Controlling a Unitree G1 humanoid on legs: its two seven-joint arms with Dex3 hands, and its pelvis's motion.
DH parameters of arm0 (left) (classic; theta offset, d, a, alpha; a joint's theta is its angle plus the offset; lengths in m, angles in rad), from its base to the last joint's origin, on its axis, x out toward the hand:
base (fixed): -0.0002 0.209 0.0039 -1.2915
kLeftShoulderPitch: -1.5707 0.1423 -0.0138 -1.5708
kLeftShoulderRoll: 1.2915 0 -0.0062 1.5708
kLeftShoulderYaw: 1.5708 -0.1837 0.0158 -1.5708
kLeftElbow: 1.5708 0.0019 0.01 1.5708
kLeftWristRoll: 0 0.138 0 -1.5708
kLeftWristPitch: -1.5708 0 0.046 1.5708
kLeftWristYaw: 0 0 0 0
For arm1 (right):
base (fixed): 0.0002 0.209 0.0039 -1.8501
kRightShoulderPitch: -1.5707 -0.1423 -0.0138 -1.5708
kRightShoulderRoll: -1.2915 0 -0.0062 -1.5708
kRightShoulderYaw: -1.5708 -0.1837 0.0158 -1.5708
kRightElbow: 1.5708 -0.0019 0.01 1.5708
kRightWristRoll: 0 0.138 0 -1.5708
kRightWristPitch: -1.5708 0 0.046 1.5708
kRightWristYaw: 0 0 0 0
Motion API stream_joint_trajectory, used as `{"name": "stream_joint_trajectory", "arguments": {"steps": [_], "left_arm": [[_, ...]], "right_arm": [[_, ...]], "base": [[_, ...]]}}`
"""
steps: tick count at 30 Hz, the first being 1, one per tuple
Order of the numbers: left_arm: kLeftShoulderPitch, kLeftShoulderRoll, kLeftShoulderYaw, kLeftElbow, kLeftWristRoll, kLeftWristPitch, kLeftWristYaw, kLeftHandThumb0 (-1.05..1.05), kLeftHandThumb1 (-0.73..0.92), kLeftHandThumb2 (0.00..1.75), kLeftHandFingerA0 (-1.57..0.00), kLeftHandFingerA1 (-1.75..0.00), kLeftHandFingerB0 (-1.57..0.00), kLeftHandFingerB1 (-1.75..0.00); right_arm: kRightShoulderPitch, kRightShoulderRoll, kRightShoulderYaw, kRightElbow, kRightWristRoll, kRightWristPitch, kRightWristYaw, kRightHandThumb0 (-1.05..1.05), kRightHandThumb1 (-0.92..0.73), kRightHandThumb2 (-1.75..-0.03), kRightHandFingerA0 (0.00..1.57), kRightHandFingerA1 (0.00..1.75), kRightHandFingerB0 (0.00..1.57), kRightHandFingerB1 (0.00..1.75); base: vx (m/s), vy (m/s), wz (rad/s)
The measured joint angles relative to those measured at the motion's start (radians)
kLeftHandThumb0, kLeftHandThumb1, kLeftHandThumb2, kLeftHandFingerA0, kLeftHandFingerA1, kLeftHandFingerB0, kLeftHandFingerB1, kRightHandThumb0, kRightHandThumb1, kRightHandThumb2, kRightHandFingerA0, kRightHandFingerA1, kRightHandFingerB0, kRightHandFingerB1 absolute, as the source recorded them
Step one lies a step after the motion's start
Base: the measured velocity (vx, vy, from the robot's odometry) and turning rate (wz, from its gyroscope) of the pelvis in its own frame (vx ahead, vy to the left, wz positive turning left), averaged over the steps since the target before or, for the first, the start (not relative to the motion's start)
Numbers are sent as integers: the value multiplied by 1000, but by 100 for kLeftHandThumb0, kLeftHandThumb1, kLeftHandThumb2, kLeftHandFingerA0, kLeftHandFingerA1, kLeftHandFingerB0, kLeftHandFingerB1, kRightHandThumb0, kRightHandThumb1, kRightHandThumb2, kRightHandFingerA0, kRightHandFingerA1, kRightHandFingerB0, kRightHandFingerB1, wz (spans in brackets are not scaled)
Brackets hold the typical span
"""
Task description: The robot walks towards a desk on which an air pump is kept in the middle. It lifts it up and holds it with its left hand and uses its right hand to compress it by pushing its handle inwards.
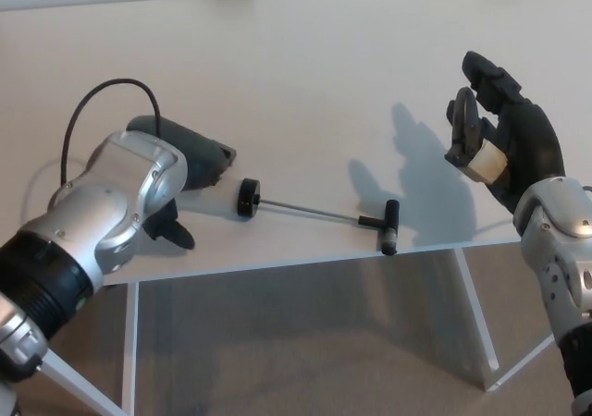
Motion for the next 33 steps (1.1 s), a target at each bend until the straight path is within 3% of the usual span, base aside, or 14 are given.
{"name": "stream_joint_trajectory", "arguments": {"steps": [2, 3, 7, 8, 12, 14, 17, 21, 22, 24, 25, 27, 31, 33], "left_arm": [[3, 1, -14, 3, 21, 0, 36, -28, 73, 61, -78, -105, -70, -50], [4, 1, -17, 5, 26, 0, 54, -28, 81, 63, -76, -136, -74, -67], [7, 1, -20, 13, 40, 0, 109, -33, 89, 66, -72, -143, -68, -64], [9, 0, -18, 19, 43, 0, 147, -32, 86, 67, -72, -165, -67, -81], [18, -2, -17, 36, 44, -1, 220, -34, 86, 67, -71, -167, -65, -95], [21, -3, -17, 45, 44, -1, 252, -33, 81, 65, -72, -168, -73, -80], [27, -6, -17, 59, 44, -1, 302, -30, 82, 63, -75, -174, -69, -114], [35, -15, -16, 86, 44, -10, 378, -30, 82, 63, -75, -174, -69, -114], [36, -18, -16, 92, 44, -12, 395, -28, 81, 68, -75, -154, -76, -64], [42, -27, -10, 112, 42, -22, 444, -25, 82, 67, -76, -160, -81, -64], [45, -30, -6, 118, 41, -26, 456, -20, 77, 57, -69, -168, -50, -128], [53, -37, 8, 132, 36, -38, 485, -14, 74, 55, -61, -175, -45, -151], [75, -65, 83, 187, -9, -87, 561, 2, 80, 52, -70, -175, -47, -157], [80, -75, 117, 208, -35, -108, 578, -8, 80, 63, -76, -159, -54, -142]], "right_arm": [[2, 0, 0, -7, 0, 0, 1, -91, -77, -111, 0, 13, 0, 7], [1, 1, 1, -8, 0, 0, 1, -91, -77, -111, 0, 13, 0, 7], [2, 2, 2, -8, 1, 0, 2, -92, -76, -111, 0, 14, 0, 7], [2, 5, 3, -8, 1, 0, 2, -91, -76, -111, 0, 15, 0, 8], [2, 9, 4, -8, 2, 0, 2, -91, -77, -111, 0, 15, 0, 7], [2, 12, 5, -8, 2, 0, 2, -90, -78, -111, 1, 17, 0, 9], [2, 17, 5, -8, 2, 0, 2, -93, -77, -109, 8, 22, 7, 10], [2, 27, 5, -11, 2, 0, 2, -93, -77, -109, 8, 22, 7, 10], [2, 29, 5, -12, 2, 0, 2, -89, -75, -109, 8, 29, 7, 15], [2, 31, 4, -17, 2, 0, 2, -89, -76, -110, 8, 28, 7, 16], [2, 32, 4, -19, 3, -1, 2, -88, -77, -111, 7, 29, 7, 15], [3, 33, 3, -26, 3, -2, 2, -87, -78, -111, 7, 30, 6, 16], [8, 32, -7, -46, 4, -13, 2, -85, -76, -108, 7, 30, 6, 17], [10, 31, -13, -49, 4, -18, 2, -84, -77, -108, 6, 28, 5, 17]], "base": [[0, 0, 0], [0, 0, 0], [0, 0, 0], [0, 0, 0], [0, 0, 0], [0, 0, 0], [0, 0, 0], [0, 0, 0], [0, 0, 0], [0, 0, 0], [0, 0, 0], [0, 0, 0], [0, 0, 0], [0, 0, 0]]}}
